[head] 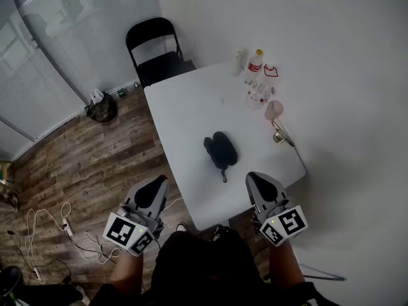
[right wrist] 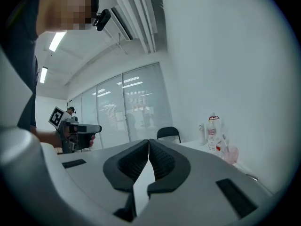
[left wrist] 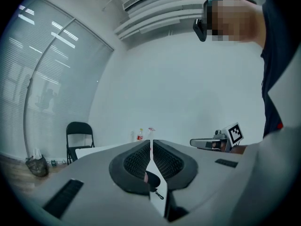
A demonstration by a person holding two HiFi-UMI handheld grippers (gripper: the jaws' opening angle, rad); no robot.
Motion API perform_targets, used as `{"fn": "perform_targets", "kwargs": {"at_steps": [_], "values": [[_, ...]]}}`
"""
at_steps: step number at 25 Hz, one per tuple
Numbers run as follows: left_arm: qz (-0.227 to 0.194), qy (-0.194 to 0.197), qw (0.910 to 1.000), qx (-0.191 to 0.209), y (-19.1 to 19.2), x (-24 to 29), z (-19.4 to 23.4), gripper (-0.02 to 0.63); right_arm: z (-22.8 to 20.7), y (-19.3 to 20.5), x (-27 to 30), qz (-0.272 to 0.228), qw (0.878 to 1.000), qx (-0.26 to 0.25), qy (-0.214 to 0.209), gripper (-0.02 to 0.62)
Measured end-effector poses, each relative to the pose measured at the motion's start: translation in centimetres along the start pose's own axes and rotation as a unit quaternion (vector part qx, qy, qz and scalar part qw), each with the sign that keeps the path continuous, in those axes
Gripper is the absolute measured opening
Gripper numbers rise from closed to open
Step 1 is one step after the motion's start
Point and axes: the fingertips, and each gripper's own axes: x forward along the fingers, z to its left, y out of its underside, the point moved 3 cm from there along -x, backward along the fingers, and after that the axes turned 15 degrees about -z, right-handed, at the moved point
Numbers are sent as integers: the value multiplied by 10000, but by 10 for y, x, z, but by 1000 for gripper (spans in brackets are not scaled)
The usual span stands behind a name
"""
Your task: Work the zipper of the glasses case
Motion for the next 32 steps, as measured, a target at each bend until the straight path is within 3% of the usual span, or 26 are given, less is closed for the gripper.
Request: {"fn": "perform_targets", "kwargs": {"at_steps": [7,18,21,26,32], "values": [[209,-343,9992,-73,31,29,-29,38,-64,39,-16,486,9985,254,42,20],[539,-98,9984,-118,65,30,-3,38,-86,113,22,1289,9912,77,300,25],[658,-73,9976,-197,75,29,0,38,-95,151,31,1745,9839,86,383,149],[759,28,9965,-341,83,27,9,38,-115,206,48,2385,9692,0,609,172],[587,598,9947,-601,82,25,3,38,-135,258,72,2930,9532,-297,690,199]]}}
